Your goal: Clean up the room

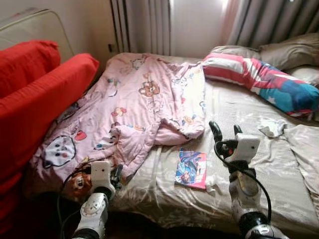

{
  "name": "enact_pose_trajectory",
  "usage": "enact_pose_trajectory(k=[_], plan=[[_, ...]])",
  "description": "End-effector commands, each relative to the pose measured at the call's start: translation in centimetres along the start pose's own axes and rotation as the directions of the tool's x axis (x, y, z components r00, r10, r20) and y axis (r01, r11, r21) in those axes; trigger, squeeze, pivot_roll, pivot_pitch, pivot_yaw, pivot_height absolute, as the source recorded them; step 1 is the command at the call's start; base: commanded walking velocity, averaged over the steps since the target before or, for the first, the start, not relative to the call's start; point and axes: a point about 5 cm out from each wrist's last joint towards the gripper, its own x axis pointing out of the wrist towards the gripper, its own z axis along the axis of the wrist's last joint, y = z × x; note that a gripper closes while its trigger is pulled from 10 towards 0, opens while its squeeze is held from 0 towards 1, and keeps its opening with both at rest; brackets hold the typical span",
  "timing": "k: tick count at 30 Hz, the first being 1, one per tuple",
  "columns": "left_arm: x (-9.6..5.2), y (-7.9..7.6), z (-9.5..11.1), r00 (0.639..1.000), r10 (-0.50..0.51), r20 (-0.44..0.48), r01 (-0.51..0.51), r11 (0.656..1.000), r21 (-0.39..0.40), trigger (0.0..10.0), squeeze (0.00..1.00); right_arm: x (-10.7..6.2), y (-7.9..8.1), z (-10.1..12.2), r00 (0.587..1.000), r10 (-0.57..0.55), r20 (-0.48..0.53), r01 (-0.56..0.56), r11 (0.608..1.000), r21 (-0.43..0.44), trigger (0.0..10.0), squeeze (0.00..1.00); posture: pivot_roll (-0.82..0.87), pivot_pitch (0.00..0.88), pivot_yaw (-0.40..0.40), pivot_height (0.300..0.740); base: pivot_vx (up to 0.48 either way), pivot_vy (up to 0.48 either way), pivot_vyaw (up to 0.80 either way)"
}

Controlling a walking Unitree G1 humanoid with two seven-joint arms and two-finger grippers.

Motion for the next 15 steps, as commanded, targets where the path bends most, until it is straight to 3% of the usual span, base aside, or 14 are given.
enact_pose_trajectory(k=[1, 5, 8, 15], plan=[[0.1, 0.1, 0.4, 1.000, 0.008, 0.026, -0.008, 1.000, -0.010, 10.0, 0.00, -0.2, -0.2, -0.6, 0.999, -0.016, -0.048, 0.016, 1.000, 0.001, 10.0, 0.00, -0.04, 0.000, -0.033, 0.740, 0.000, 0.000, 0.00], [0.1, 0.4, 0.3, 1.000, 0.024, 0.014, -0.024, 1.000, -0.012, 10.0, 0.00, -1.9, -0.9, -3.2, 0.973, -0.075, -0.217, 0.076, 0.997, -0.003, 10.0, 0.00, -0.03, 0.000, -0.036, 0.740, 0.000, 0.000, 0.00], [-0.4, 0.7, -0.7, 0.999, 0.043, -0.034, -0.043, 0.999, -0.019, 10.0, 0.00, -4.5, -2.0, -5.8, 0.916, -0.136, -0.377, 0.139, 0.990, -0.020, 10.0, 0.00, -0.03, 0.000, -0.037, 0.740, 0.000, 0.000, 0.00], [-1.1, 1.0, -1.7, 0.996, 0.049, -0.072, -0.050, 0.999, -0.015, 10.0, 0.00, -6.6, -3.2, -6.9, 0.886, -0.183, -0.425, 0.178, 0.983, -0.051, 10.0, 0.00, -0.04, 0.000, -0.032, 0.740, 0.000, 0.000, 0.00]])
